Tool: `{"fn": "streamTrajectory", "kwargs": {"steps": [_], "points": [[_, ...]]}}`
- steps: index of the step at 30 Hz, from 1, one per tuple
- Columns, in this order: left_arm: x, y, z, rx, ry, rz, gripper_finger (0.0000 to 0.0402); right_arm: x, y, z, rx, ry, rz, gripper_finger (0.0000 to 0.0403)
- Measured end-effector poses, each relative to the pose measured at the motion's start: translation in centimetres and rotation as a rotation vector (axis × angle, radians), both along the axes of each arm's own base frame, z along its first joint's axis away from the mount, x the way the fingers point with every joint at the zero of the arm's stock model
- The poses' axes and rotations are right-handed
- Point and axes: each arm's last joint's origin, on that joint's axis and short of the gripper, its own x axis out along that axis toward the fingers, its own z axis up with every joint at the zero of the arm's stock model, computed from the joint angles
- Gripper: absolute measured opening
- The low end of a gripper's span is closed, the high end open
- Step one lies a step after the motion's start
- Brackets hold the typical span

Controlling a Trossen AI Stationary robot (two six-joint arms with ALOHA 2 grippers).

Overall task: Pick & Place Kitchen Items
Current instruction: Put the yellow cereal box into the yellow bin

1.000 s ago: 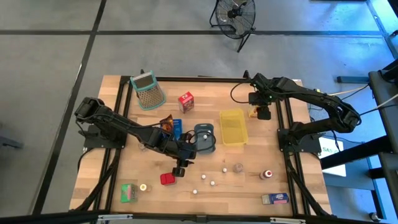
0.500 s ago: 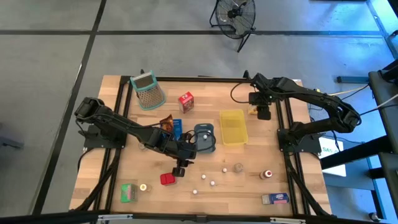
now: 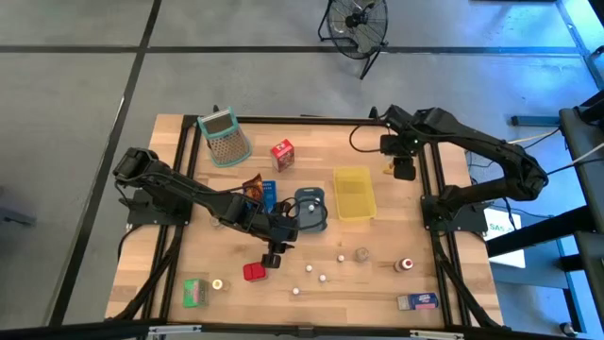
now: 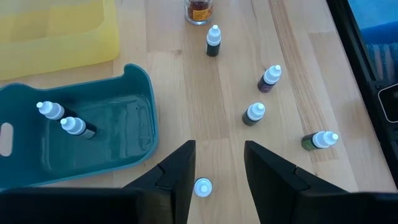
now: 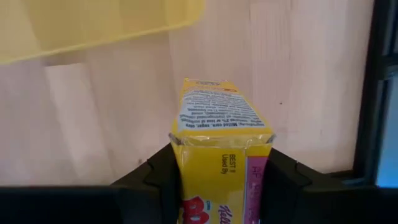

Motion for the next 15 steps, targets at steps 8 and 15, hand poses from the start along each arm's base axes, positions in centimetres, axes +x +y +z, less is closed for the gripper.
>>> {"fn": "streamTrajectory", "kwargs": {"steps": [8, 15], "points": [[0.0, 0.0, 0.0, 0.002, 0.001, -0.002, 0.0132, 0.5, 0.8, 4.8, -0.069, -0.047, 0.001, 0.016], [0.0, 0.0, 0.0, 0.003, 0.001, -0.002, 0.0132, 1.8, 2.0, 7.0, -0.089, -0.163, 0.082, 0.016]]}}
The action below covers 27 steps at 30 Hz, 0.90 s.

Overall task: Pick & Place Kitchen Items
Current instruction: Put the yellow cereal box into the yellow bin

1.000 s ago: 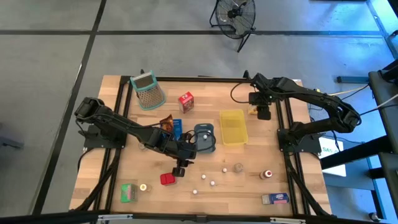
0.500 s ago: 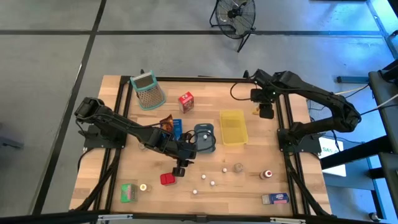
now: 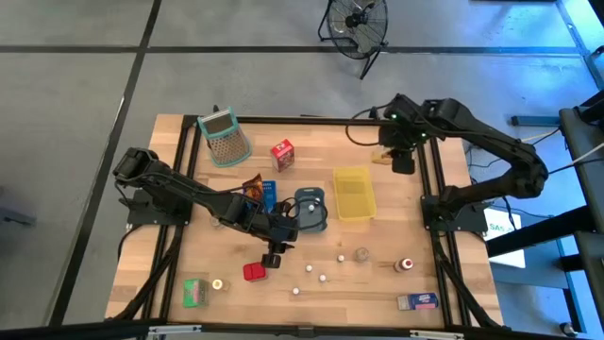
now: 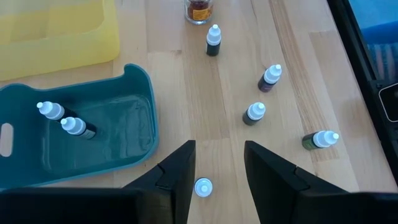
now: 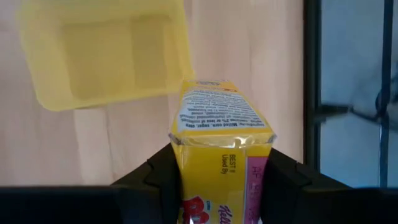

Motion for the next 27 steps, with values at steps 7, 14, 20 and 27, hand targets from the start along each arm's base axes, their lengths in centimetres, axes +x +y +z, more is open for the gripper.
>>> {"fn": "streamTrajectory", "kwargs": {"steps": [7, 14, 20, 27], "points": [[0.0, 0.0, 0.0, -0.001, 0.0, 0.001, 0.0132, 2.9, 0.9, -1.4, 0.025, 0.043, 0.076, 0.016], [0.0, 0.0, 0.0, 0.0, 0.0, -0.001, 0.0132, 5.5, 1.5, -3.1, 0.032, 0.066, 0.135, 0.016], [-0.3, 0.1, -0.9, 0.003, 0.028, 0.007, 0.0132, 6.5, 2.7, -2.3, 0.018, 0.033, 0.19, 0.016], [-0.2, 0.0, -0.8, 0.003, 0.016, 0.001, 0.0132, 7.6, 3.6, -1.2, 0.016, -0.035, 0.239, 0.016]]}}
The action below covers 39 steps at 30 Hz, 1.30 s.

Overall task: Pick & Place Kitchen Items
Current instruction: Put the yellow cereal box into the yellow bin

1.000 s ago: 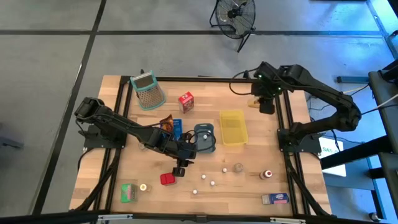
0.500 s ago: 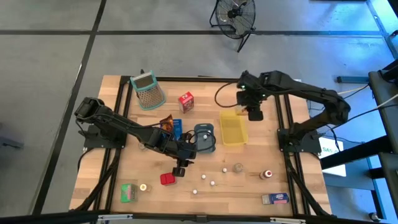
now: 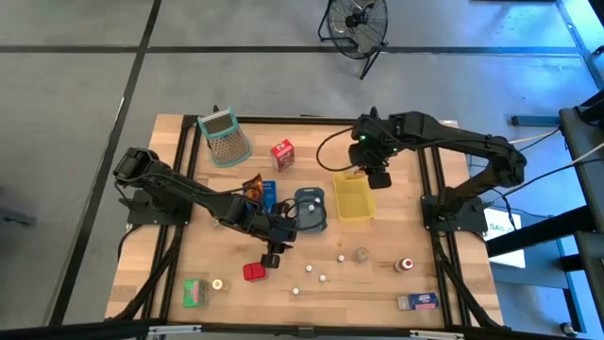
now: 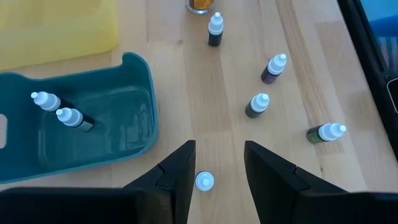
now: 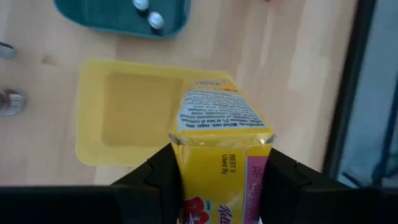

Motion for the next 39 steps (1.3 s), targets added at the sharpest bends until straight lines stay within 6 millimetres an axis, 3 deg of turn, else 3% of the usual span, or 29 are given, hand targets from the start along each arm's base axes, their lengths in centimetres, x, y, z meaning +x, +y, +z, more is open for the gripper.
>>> {"fn": "streamTrajectory", "kwargs": {"steps": [10, 20, 39], "points": [[-0.1, -0.2, 0.0, -0.004, 0.007, 0.001, 0.0132, 2.7, -0.8, -3.2, 0.046, 0.105, 0.022, 0.016], [-0.8, -2.0, -0.1, 0.003, 0.009, -0.063, 0.0132, 4.6, -2.0, -6.7, 0.078, 0.225, 0.0, 0.016], [-1.5, -3.7, 0.0, 0.037, -0.01, -0.059, 0.0132, 4.6, -3.6, -7.0, 0.102, 0.194, -0.034, 0.016]]}}
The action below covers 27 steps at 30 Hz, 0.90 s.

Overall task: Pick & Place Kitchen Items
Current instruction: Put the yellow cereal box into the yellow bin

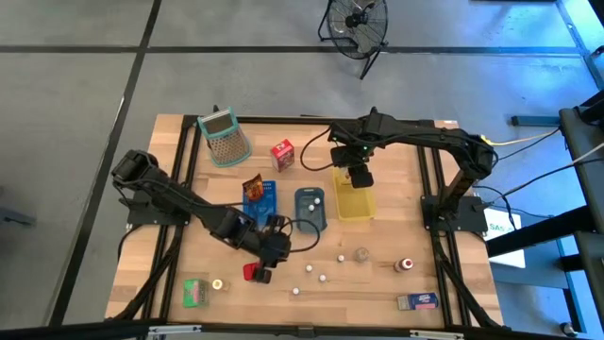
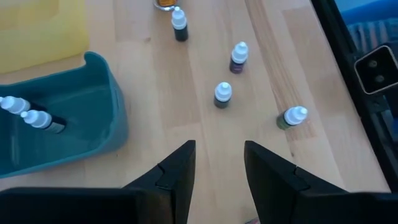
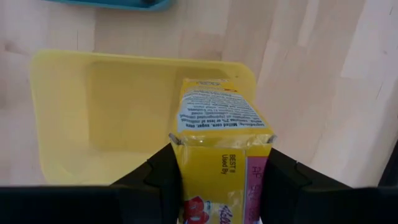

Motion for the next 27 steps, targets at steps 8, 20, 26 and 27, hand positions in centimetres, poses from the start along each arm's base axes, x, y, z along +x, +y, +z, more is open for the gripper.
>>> {"fn": "streamTrajectory", "kwargs": {"steps": [8, 20, 26, 27], "points": [[-0.3, -0.6, 0.0, 0.024, -0.015, 0.015, 0.0132, 0.2, -0.1, -0.2, -0.006, -0.022, -0.002, 0.016], [-0.4, -0.7, 0.1, 0.012, -0.017, 0.033, 0.0132, 0.0, -0.1, -1.3, -0.002, -0.001, -0.006, 0.016], [-0.4, -0.7, 0.1, 0.009, -0.017, 0.036, 0.0132, 0.0, -0.1, -1.3, -0.024, -0.003, -0.01, 0.016], [-0.3, -0.7, 0.1, 0.009, -0.017, 0.036, 0.0132, 0.0, -0.2, -1.3, -0.034, 0.0, -0.019, 0.016]]}}
